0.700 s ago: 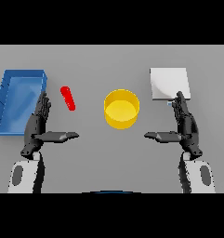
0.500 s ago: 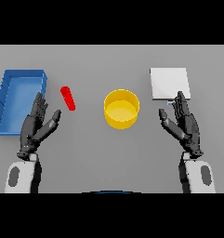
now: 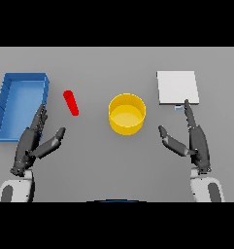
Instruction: Pick up the red beaker and tilt it to pour out 1 green nut into yellow bowl. Pick up the yellow bowl and place it on the metallic measuring scale.
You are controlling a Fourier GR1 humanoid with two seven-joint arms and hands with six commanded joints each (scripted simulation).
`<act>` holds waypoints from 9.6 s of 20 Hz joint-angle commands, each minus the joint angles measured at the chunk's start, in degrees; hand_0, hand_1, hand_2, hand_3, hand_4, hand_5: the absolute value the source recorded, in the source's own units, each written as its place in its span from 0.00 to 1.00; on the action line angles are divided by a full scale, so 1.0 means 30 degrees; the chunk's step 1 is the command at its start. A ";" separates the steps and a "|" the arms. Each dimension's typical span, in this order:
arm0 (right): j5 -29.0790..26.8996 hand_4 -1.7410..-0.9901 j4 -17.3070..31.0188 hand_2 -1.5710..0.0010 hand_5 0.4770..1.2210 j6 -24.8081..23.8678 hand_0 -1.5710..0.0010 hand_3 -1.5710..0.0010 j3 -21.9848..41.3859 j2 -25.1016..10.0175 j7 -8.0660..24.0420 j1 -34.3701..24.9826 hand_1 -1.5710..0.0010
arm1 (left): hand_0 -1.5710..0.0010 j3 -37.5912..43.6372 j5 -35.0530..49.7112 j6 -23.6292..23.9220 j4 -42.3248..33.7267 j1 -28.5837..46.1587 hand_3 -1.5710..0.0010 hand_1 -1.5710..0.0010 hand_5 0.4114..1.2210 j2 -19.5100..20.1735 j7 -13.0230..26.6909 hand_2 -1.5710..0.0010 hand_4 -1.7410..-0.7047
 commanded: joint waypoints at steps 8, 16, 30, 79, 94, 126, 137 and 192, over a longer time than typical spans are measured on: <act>-0.0601 0.65 -0.0053 1.00 0.21 0.0572 1.00 1.00 0.0012 0.0033 -0.0394 0.0260 1.00 | 1.00 -0.0050 -0.1441 0.0512 0.4421 -0.3229 1.00 1.00 0.26 -0.0402 -0.0677 1.00 0.50; -0.0878 0.63 -0.0345 1.00 0.21 0.0673 1.00 1.00 -0.0209 -0.0153 -0.0219 0.0031 1.00 | 1.00 0.0781 -0.1724 0.1066 0.8628 -0.6430 1.00 1.00 0.33 -0.0601 -0.1878 1.00 0.45; -0.1284 0.63 -0.0171 1.00 0.22 0.0765 1.00 1.00 -0.0530 -0.0232 -0.0136 -0.0060 1.00 | 1.00 0.1805 -0.1656 0.1134 1.3552 -1.0733 1.00 1.00 0.34 -0.0738 -0.2385 1.00 0.42; -0.0633 0.61 -0.0808 1.00 0.31 0.0775 1.00 1.00 -0.0091 -0.0233 0.0053 0.0592 1.00 | 0.00 -1.0519 -1.2875 0.0460 1.3472 -1.8360 0.00 0.00 0.97 0.3420 0.4367 0.00 0.05; -0.1472 0.60 -0.0579 1.00 0.21 0.0507 1.00 1.00 -0.0374 0.0618 -0.0272 0.0727 1.00 | 0.00 -1.7989 -1.7420 -0.4321 1.6757 -2.3961 0.03 0.00 1.00 0.3252 0.1013 0.00 0.01; -0.1118 0.72 0.0057 1.00 0.16 0.0313 1.00 1.00 -0.0328 0.0549 -0.0826 0.0190 1.00 | 0.00 -1.8107 -1.4195 -0.3217 2.4848 -3.3978 0.12 0.00 1.00 0.5347 -0.0764 0.02 0.02; -0.1191 0.70 0.0705 1.00 0.16 0.0616 1.00 1.00 -0.0338 0.0202 -0.1758 -0.0205 1.00 | 0.00 -1.0292 -0.3119 0.2158 2.4651 -2.7931 0.10 0.00 1.00 1.0415 0.3205 0.00 0.00; 0.7314 0.63 0.2749 1.00 0.25 0.6038 1.00 1.00 0.5354 -0.6114 -0.0288 -0.7989 1.00 | 1.00 -1.1846 0.7187 0.7274 0.9874 -1.4127 1.00 1.00 0.38 1.5366 0.9322 1.00 0.91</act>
